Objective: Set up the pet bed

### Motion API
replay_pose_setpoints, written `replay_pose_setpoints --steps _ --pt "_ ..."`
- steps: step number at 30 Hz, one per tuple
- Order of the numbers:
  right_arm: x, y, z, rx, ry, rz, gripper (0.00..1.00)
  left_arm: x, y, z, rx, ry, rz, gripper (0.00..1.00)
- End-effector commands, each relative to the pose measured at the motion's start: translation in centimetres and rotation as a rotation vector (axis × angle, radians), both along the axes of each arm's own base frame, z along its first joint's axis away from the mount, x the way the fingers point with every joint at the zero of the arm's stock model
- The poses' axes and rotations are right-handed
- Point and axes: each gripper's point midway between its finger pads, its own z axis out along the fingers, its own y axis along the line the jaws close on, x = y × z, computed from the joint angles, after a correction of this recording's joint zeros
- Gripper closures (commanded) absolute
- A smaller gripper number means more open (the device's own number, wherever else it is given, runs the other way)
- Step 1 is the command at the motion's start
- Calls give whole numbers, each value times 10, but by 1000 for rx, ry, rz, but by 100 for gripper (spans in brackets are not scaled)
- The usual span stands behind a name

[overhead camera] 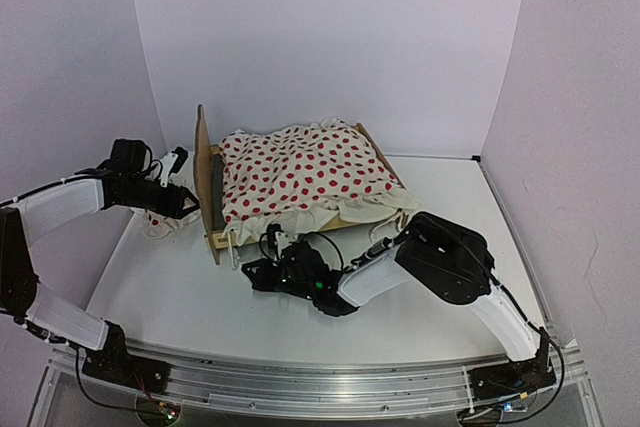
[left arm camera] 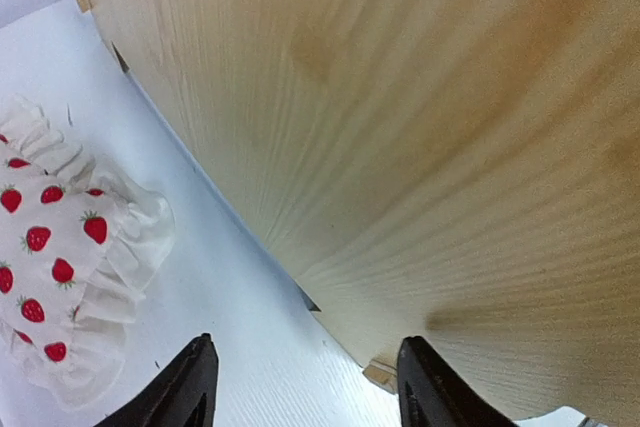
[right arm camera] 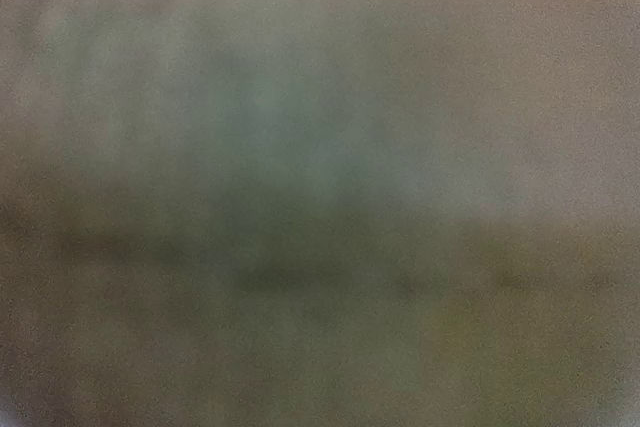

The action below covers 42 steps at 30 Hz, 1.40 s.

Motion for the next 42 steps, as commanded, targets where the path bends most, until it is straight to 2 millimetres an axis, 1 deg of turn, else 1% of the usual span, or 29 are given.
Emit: replay_pose_setpoints --steps 1,3,5,8,11,14,16,17,18,20,21,23,25,27,30,32,34,37,38,41,42 --pt "0 -1 48 88 -62 8 100 -13 3 35 -91 -33 94 46" --pt "-2 -2 51 89 -63 16 100 -33 -2 49 -181 -11 120 51" --pt "-4 -2 55 86 -78 32 100 -52 -8 51 -253 28 160 52" --pt "-10 -4 60 79 -94 61 100 -81 -15 39 -315 106 213 52" --pt "-16 -4 58 74 -73 87 100 -102 -17 26 -332 156 199 54" --pt "-22 -1 53 62 -30 126 100 -115 -33 32 -371 134 92 57" --pt "-28 1 46 39 7 154 100 -121 -47 44 -389 71 -13 57" --pt "-30 0 44 30 25 160 100 -125 -58 61 -411 -19 -118 57" --pt "-32 -1 42 23 40 166 100 -136 -69 78 -393 -145 -276 57" --pt "-37 -3 39 6 69 178 100 -154 -82 93 -290 -397 -542 51" --pt "-39 -5 36 -7 87 184 100 -163 -86 89 -217 -498 -675 47" --pt "-44 -6 36 -17 112 200 100 -171 -88 60 -62 -577 -867 46" --pt "-48 -6 38 -15 141 217 100 -169 -85 24 42 -536 -955 48" --pt "-52 -5 44 -1 157 236 100 -168 -84 6 119 -579 -1034 50" --pt "-53 -7 50 13 178 228 100 -163 -85 -5 168 -670 -1071 49" --pt "-50 -8 53 21 181 203 100 -164 -89 -12 188 -751 -1108 48" --pt "-47 -6 54 31 193 189 100 -160 -94 -21 208 -811 -1097 47" --pt "-44 -2 55 57 227 166 100 -158 -108 -35 231 -843 -1090 46" --pt "-42 -2 55 69 237 155 100 -157 -111 -43 246 -834 -1087 46" --pt "-37 -3 58 116 275 114 100 -152 -114 -62 288 -812 -1061 45" --pt "-36 -4 60 130 286 101 100 -146 -113 -67 304 -818 -1036 45"
